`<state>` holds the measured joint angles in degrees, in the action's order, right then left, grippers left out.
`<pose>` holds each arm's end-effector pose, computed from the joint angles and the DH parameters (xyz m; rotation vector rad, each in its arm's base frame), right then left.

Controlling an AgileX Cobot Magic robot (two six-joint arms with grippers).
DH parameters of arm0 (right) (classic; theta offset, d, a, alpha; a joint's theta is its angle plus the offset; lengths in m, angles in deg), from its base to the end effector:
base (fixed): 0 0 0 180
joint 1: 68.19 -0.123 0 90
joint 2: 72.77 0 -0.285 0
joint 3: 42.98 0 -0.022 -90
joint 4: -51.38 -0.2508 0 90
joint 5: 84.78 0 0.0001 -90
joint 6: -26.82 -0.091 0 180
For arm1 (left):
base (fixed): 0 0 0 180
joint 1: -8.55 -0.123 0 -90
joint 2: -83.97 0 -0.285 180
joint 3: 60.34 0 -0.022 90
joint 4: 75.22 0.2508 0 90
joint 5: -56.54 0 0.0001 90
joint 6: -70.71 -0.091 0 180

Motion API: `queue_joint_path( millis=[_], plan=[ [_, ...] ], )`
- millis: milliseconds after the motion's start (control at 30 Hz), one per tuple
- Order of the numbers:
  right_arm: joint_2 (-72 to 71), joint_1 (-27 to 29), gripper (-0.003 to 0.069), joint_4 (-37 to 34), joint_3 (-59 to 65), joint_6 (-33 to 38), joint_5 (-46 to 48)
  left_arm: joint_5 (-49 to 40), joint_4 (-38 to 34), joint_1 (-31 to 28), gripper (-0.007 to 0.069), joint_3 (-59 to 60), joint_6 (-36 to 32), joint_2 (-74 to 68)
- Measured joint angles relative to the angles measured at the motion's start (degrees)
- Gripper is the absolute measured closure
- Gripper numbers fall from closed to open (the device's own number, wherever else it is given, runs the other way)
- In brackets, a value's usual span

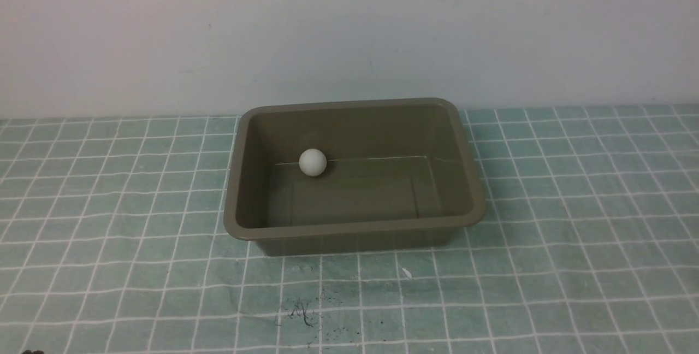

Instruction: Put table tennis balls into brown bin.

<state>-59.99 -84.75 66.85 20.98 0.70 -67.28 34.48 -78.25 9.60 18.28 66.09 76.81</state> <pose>0.0516 0.0077 0.2591 -0.0130 1.6430 0.3073 0.0523 -0.0028 0.1710 0.0606 1.8806 -0.0096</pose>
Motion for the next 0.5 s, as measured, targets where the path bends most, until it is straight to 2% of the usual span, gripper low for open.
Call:
queue_joint_path(
  millis=[100,233,500],
  plan=[
    [0.0,3.2,0.0673,0.0,2.0,0.3,0.9,0.0,0.0,0.0,0.0629,0.0,0.0,0.0],
    [-1.5,9.3,0.0673,0.2,10.7,3.5,1.6,0.0,0.0,0.0,0.0629,0.0,0.0,0.0],
    [-5.5,12.1,0.0673,0.3,14.6,6.5,3.8,0.0,0.0,0.0,0.0629,0.0,0.0,0.0]
  ],
)
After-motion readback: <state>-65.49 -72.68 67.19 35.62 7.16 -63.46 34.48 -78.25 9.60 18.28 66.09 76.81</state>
